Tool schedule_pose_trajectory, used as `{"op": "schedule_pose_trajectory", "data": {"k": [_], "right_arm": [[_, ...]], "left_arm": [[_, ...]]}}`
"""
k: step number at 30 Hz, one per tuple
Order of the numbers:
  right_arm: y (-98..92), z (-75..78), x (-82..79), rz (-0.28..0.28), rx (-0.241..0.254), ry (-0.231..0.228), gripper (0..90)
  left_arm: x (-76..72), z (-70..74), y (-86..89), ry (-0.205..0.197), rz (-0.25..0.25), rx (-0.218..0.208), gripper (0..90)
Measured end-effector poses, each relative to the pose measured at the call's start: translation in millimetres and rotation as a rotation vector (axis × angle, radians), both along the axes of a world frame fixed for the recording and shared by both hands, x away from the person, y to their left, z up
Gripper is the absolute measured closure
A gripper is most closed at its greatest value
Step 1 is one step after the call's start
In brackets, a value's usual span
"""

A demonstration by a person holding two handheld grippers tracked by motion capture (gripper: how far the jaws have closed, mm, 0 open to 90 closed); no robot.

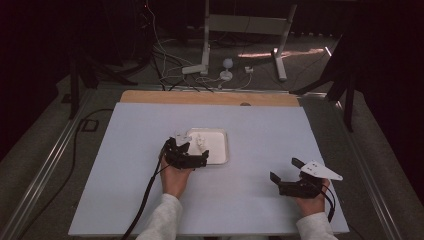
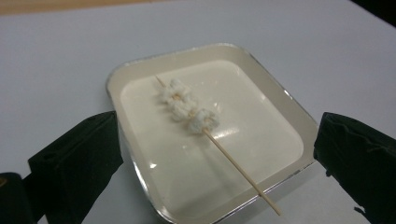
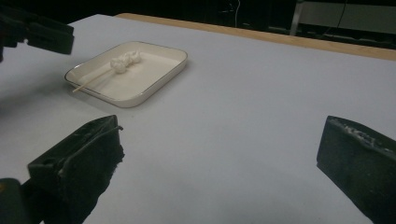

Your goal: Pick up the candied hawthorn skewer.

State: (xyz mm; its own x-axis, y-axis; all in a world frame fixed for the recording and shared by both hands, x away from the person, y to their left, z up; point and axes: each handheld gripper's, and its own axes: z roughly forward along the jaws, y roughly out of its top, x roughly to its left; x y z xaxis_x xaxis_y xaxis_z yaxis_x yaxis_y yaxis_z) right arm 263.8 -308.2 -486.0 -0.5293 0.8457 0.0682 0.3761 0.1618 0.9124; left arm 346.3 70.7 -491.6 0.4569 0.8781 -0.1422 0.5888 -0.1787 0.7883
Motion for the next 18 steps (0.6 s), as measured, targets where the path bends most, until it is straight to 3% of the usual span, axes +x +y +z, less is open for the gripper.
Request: {"op": "schedule_pose_trajectory", "data": {"k": [6,10,12,15,18], "right_arm": [[0.0,-0.6,0.9,-0.003,-0.005,0.007,0.0],[0.0,-0.6,0.8,-0.004,-0.004,0.008,0.0],[-0.2,-0.5,0.7,-0.005,-0.004,0.009,0.0],[-0.8,-0.8,1.0,-0.013,-0.005,0.013,0.0],[-1.5,-1.0,1.4,-0.014,0.001,0.016,0.0]], "left_arm": [[2.9,-9.7,-15.8,0.053,-0.009,0.069,5.1],[4.7,-14.7,-18.4,0.092,-0.021,0.085,34.0],[6.2,-18.0,-17.7,0.137,-0.043,0.089,51.5],[5.3,-21.8,-16.9,0.154,-0.054,0.136,66.2],[6.0,-21.1,-12.5,0.166,-0.041,0.142,79.5]]}}
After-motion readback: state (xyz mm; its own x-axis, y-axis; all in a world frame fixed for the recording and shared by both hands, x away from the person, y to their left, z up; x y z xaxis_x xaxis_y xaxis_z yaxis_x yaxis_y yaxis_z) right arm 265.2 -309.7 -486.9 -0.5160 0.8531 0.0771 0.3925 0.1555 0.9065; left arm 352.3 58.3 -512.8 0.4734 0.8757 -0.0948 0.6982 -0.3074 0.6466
